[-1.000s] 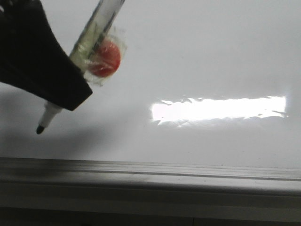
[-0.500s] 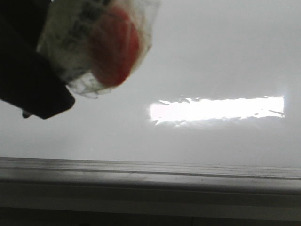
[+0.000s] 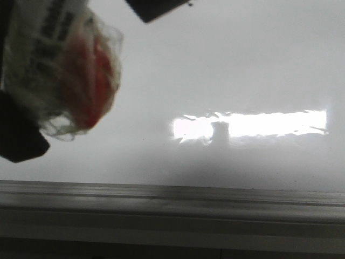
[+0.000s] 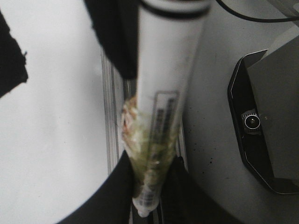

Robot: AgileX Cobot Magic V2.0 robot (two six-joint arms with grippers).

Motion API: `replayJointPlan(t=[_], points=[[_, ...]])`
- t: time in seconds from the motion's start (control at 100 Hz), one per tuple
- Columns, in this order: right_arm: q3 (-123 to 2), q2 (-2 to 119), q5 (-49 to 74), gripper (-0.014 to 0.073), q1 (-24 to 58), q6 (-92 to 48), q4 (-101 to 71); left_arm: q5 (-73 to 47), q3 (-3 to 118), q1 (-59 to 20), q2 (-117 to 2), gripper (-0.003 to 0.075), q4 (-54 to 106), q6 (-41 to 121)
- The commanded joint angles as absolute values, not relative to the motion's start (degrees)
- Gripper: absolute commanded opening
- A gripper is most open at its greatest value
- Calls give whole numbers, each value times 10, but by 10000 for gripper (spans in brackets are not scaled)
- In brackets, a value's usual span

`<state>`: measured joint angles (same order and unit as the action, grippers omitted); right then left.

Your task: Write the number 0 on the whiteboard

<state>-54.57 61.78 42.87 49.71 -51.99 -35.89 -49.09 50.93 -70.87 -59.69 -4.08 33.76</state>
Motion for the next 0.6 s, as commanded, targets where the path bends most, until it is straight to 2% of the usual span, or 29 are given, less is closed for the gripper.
replayJointPlan(t=[0.0, 0.16, 0.42, 0.59], points=[[-566, 605, 407, 393, 498, -527, -394, -456, 528, -713, -590, -20, -41, 318], [-566, 565, 410, 393, 498, -527, -403, -456, 528, -703, -590, -20, -70, 258], [-566, 534, 467, 393, 498, -527, -437, -445, 528, -661, -590, -19, -81, 253], [-566, 546, 431, 393, 498, -527, -447, -405, 528, -657, -591, -19, -79, 253]])
